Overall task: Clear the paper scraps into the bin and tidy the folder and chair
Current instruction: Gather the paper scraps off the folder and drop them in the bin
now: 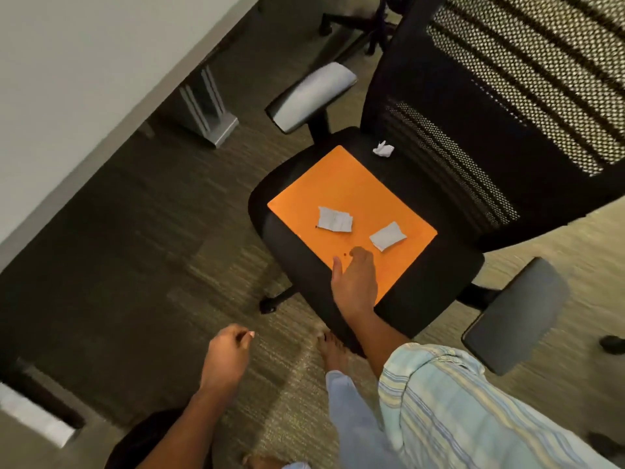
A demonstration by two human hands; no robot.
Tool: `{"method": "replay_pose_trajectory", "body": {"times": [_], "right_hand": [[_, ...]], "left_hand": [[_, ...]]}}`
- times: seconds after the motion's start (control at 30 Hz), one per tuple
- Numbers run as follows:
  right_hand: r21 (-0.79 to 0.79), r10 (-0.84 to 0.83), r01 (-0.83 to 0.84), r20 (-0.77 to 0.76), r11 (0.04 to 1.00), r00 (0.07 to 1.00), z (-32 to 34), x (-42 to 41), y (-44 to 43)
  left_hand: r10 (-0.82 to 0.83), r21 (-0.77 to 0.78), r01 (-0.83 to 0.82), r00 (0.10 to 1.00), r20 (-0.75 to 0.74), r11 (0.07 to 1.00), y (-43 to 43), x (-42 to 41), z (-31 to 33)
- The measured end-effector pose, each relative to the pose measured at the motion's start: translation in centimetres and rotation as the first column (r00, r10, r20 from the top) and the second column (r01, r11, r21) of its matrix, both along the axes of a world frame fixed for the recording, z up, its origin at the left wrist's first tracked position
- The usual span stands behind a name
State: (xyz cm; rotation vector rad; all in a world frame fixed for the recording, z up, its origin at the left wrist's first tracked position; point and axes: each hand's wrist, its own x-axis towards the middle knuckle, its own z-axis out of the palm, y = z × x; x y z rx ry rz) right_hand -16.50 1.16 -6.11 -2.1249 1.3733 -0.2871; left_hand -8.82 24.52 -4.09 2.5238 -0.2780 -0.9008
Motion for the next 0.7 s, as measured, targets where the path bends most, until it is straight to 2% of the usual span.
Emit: {"method": "replay_pose_trajectory", "body": {"times": [0.1, 0.27, 0.4, 0.7], "right_hand": [[0.000, -0.173, 0.173, -0.036, 0.985, 0.984, -0.3, 0.1, -3.6], [0.169, -0.414, 0.414, -0.038, 0.894, 0.910, -1.2, 0.2, -8.2], [0.248, -0.486, 0.479, -0.038, 0.842, 0.873, -2.0, 0.2, -10.6], [0.359, -0.526, 0.513, -0.069, 0.780, 0.848, -4.0, 0.5, -13.6]], "left_hand": [[-0.155, -0.038, 0.162, 0.976, 0.150, 0.986, -4.9, 1.3, 0.1], [-0.337, -0.058, 0.366, 0.900, 0.277, 0.929, -13.4, 3.5, 0.2], [-0.466, -0.022, 0.500, 0.820, 0.332, 0.866, -19.2, 4.5, -0.2], [-0.655, 0.201, 0.624, 0.701, 0.282, 0.755, -25.5, 6.1, -3.7]]}}
